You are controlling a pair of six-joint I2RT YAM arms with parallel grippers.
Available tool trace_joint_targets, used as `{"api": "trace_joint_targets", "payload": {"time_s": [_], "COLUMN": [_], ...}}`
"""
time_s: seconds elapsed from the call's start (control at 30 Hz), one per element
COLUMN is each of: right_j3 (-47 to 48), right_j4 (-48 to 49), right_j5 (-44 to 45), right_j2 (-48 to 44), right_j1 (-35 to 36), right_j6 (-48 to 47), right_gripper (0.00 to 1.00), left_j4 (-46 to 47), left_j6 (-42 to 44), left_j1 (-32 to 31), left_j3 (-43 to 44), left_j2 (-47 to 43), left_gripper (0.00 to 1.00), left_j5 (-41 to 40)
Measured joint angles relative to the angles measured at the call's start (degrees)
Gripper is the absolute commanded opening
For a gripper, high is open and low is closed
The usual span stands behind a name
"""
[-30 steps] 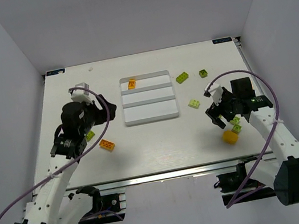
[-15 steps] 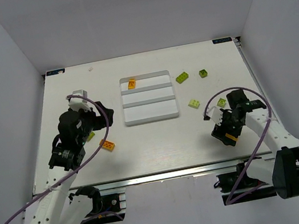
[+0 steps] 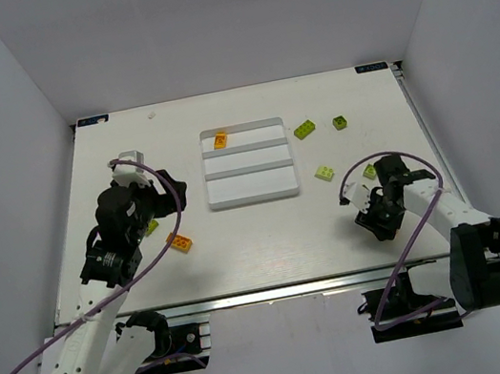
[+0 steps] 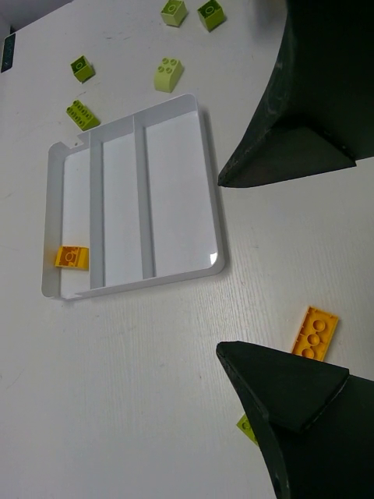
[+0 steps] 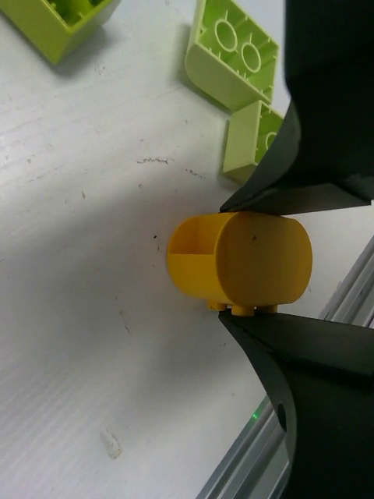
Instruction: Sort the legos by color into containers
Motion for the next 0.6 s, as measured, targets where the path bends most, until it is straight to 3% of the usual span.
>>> {"api": "trace_joint_targets", "payload": {"time_s": [0.07, 0.17, 0.37, 0.6], "right_j3": [0.07, 2.19, 20.06, 43.3], "right_j4": [0.31, -1.4, -4.68, 2.97], "right_j5": [-0.33, -2.03, -9.01, -12.7], "right_j2": [-0.04, -0.02, 5.2, 20.09], "right_j1": [0.04, 0.48, 5.68, 16.72], "right_j6": [-0.17, -0.2, 1.9, 9.14], "right_gripper": [0.1, 0.05, 0.03, 0.03], "left_j4": [-0.02, 0.0, 0.46, 1.84], "left_j6": [0.04, 0.28, 1.53, 3.39], "left_j1": [0.0, 0.0, 0.0, -0.02], "left_j3": [0.0, -0.04, -0.7, -2.01], "left_j2": [0.02, 0.02, -0.24, -0.9], "left_gripper": [0.89, 0.89, 0.89, 0.89], "left_j5": [-0.22, -0.26, 1.75, 2.62]}}
